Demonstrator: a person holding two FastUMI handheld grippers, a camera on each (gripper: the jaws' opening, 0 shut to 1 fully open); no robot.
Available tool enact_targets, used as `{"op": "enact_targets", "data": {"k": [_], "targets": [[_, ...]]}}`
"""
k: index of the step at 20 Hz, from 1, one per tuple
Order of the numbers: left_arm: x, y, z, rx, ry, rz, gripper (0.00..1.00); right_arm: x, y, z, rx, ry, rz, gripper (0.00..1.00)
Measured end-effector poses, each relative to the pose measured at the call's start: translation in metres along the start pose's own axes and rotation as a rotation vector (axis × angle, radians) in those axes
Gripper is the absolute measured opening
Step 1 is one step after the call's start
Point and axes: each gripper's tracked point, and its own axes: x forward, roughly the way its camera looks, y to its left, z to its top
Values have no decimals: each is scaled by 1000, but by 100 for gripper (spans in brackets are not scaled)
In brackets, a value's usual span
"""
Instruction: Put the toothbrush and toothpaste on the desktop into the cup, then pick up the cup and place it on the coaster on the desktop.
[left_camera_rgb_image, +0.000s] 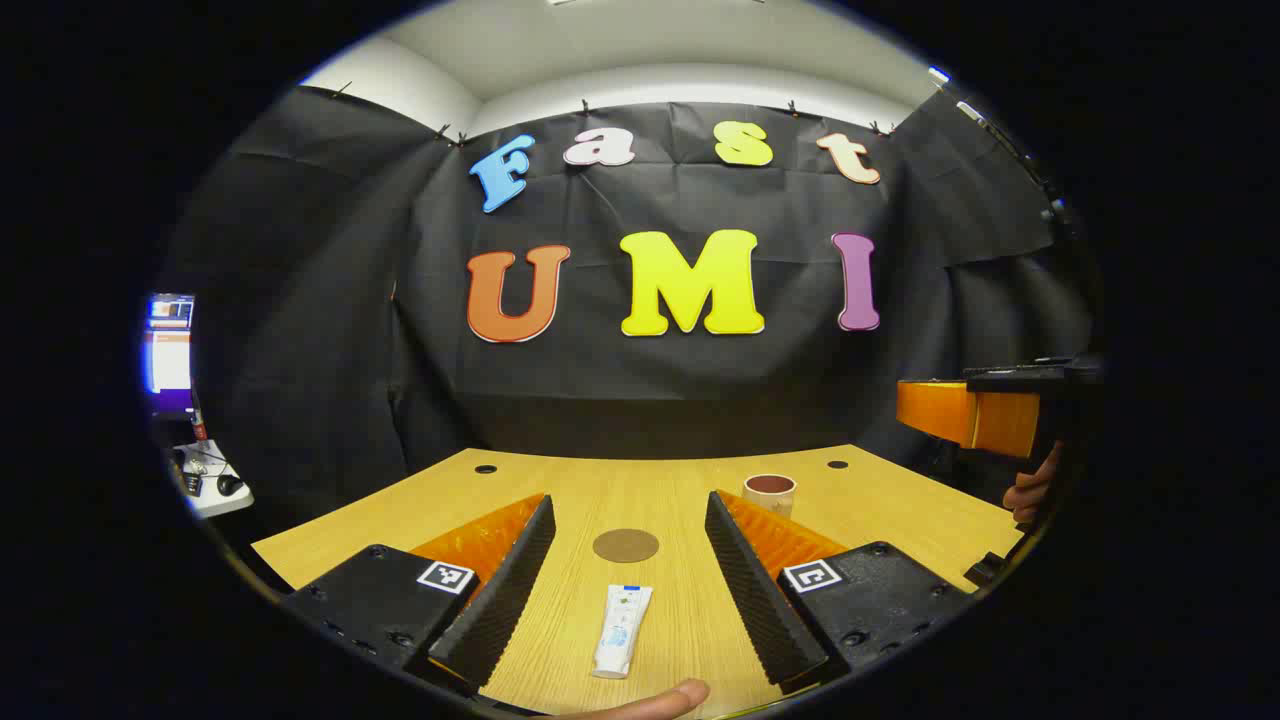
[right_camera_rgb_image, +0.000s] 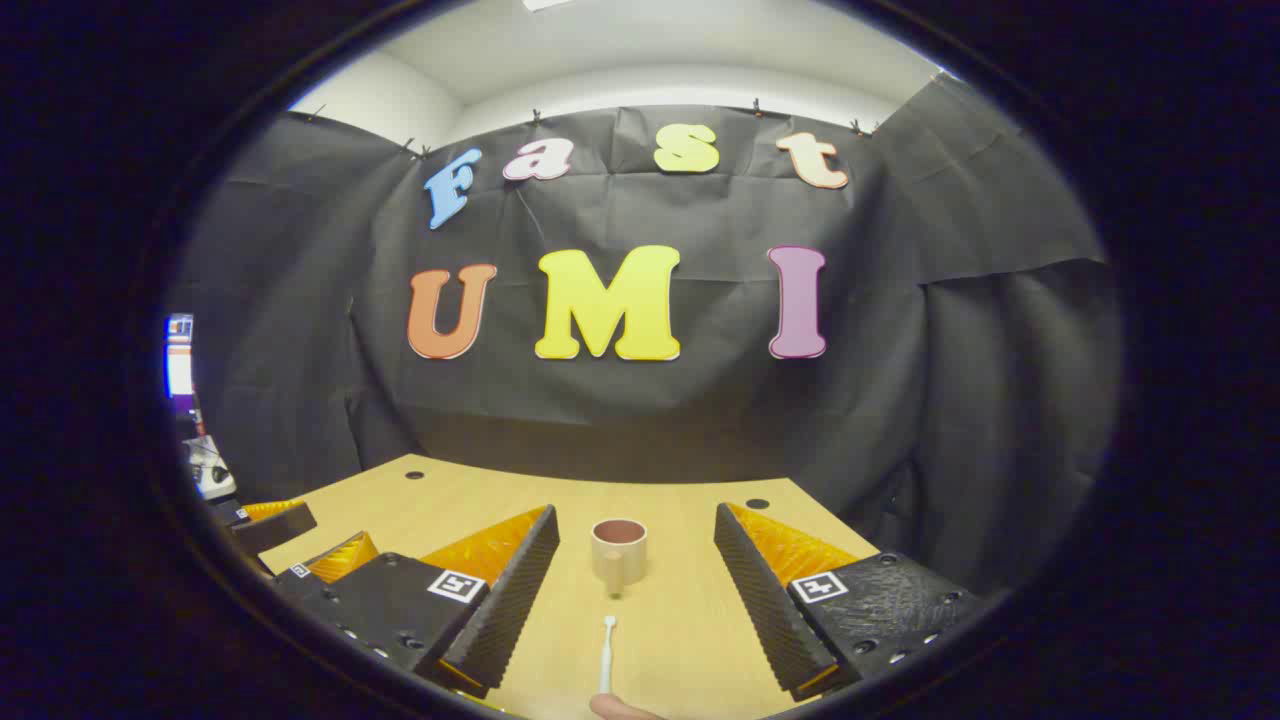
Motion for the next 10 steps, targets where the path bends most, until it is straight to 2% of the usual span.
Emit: {"op": "enact_targets", "data": {"k": [1, 5, 7, 10], "targets": [[1, -3, 0, 9, -3, -6, 96, -2, 1, -2, 18, 6, 13, 95], [1, 4, 1, 13, -9, 3, 96, -4, 3, -16, 25, 24, 31, 96], [6, 12, -3, 13, -3, 18, 96, -3, -1, -19, 3, -11, 0, 95], [11, 16, -10, -35, 19, 14, 96, -3, 3, -25, -8, -3, 1, 95]]}}
